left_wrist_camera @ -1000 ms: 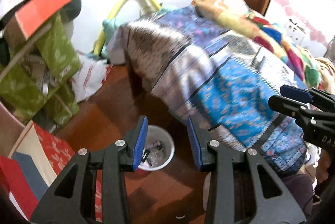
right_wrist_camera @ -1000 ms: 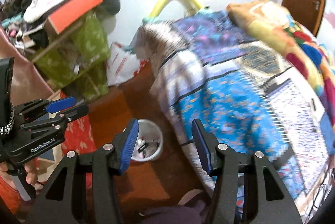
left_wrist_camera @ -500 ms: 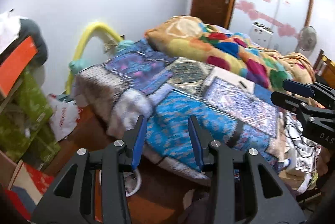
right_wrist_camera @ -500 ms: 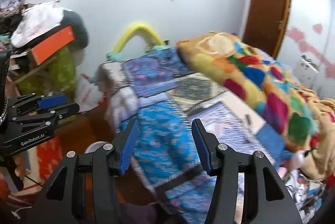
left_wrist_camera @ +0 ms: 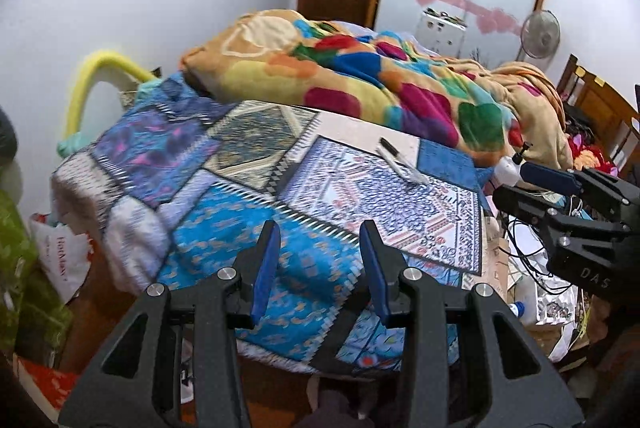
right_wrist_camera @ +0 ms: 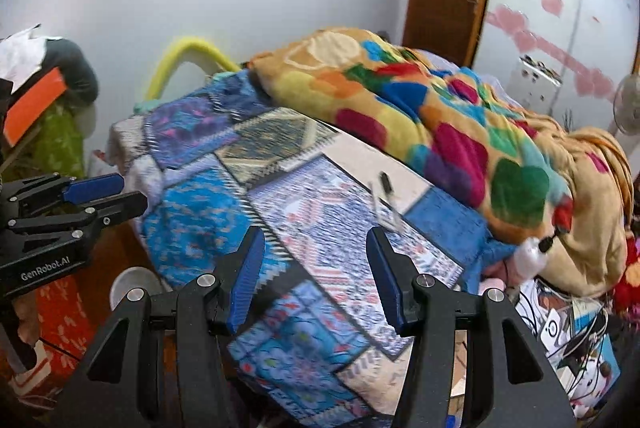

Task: Collect trash
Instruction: 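Move both tools back over the items on the bed, then grasp the white razor with the left gripper while the right grasps the clear pen, then carry the white razor and clear pen over the white bin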

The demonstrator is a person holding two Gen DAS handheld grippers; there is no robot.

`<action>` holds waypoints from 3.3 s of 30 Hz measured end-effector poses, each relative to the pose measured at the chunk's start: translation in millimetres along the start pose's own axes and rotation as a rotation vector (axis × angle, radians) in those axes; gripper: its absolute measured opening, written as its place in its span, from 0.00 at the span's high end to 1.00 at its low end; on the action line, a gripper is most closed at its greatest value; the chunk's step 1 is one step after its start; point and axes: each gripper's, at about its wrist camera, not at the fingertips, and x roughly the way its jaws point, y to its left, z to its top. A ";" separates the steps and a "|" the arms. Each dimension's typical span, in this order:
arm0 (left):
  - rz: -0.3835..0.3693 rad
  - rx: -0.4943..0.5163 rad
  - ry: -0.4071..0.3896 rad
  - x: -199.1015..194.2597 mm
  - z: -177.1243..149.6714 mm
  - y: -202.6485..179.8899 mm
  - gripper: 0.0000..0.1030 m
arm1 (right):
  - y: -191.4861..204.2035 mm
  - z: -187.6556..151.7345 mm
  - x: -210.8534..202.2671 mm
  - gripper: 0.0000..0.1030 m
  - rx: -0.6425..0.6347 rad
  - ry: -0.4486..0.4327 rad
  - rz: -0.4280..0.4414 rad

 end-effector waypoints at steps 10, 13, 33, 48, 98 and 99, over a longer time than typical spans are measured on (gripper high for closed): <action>-0.058 -0.016 0.079 88.4 17.0 -27.2 0.61 | -63.7 -10.1 44.3 0.52 0.102 0.042 -0.054; -0.068 -0.010 0.098 111.3 20.2 -32.9 0.61 | -81.3 -11.5 66.9 0.52 0.134 0.066 -0.058; -0.107 -0.007 0.172 218.6 32.9 -39.2 0.61 | -121.3 -4.4 206.5 0.84 0.195 0.183 0.072; -0.167 0.038 0.198 231.3 35.8 -74.3 0.61 | -126.5 -12.6 195.3 0.92 0.162 0.153 0.023; -0.068 0.027 -0.136 -16.6 45.9 -33.3 0.88 | -23.4 27.3 -24.4 0.92 0.137 -0.133 0.098; -0.060 0.019 -0.143 -26.8 42.5 -26.0 0.88 | -14.9 27.5 -30.6 0.92 0.130 -0.140 0.107</action>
